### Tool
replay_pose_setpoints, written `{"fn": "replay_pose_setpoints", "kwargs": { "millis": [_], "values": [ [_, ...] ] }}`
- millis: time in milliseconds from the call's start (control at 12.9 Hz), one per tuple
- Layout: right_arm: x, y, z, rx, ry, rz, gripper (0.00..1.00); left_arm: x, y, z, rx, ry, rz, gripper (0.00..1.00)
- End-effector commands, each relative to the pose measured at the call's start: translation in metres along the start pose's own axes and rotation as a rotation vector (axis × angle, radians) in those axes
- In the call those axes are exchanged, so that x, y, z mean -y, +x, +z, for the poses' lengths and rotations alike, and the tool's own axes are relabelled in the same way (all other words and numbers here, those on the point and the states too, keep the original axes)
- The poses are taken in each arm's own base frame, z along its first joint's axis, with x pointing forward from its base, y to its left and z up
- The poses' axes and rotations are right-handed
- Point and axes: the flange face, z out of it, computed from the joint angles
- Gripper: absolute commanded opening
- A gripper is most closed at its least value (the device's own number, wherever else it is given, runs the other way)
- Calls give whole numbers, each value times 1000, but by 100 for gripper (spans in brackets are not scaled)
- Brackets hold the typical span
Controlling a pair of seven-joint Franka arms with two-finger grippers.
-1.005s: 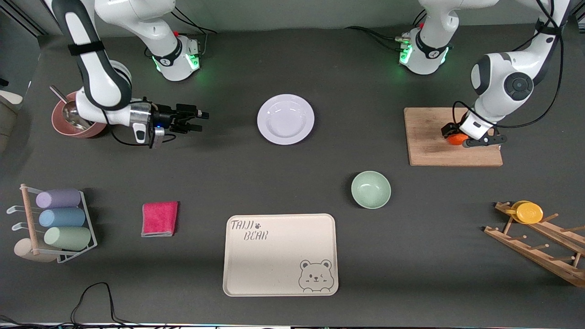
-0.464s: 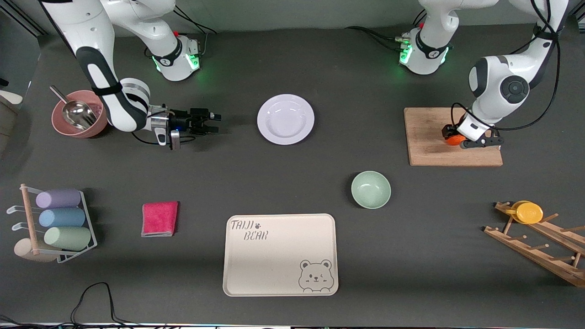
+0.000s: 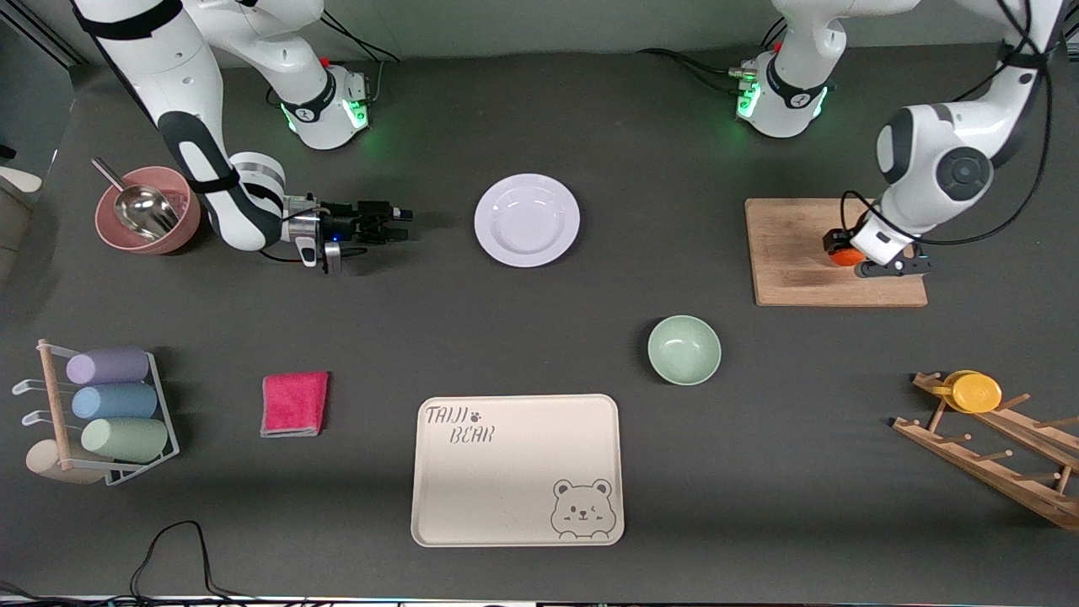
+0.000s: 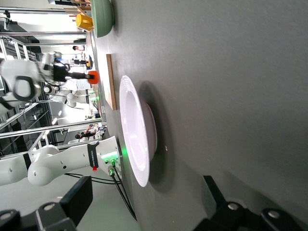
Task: Place orange and plate with both arms
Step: 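Lift the orange with the left gripper while the right gripper grips the plate rim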
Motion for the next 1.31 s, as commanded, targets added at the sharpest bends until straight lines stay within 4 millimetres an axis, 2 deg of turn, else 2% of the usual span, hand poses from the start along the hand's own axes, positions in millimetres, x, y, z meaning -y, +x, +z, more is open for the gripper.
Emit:
{"fn": "replay_pose_setpoints", "kwargs": {
  "millis": [0,232,386,464,618,773,850,927,1236],
  "values": [
    [-3,0,2,-18,16,13,100,6,16,-104,66,29,5,0],
    [-6,-3,3,-14,15,34,98,-8,26,-205,118,21,3,0],
    [-6,-2,2,-16,14,31,77,-16,24,-266,134,-6,0,0],
    [-6,-2,2,-16,13,30,69,-26,25,-294,147,-24,8,0],
    [-6,-2,1,-17,12,20,58,-51,24,-335,182,-34,-4,0],
    [-6,-1,1,-18,11,17,52,-96,19,-345,185,-70,-25,0],
    [-6,-1,1,-18,11,15,47,-125,18,-342,186,-77,-62,0],
    [-6,-1,1,-18,11,17,47,-161,18,-339,174,-84,-85,0],
    [-11,-3,2,-10,7,5,47,-306,18,-299,130,-107,-227,0]
  ]
}}
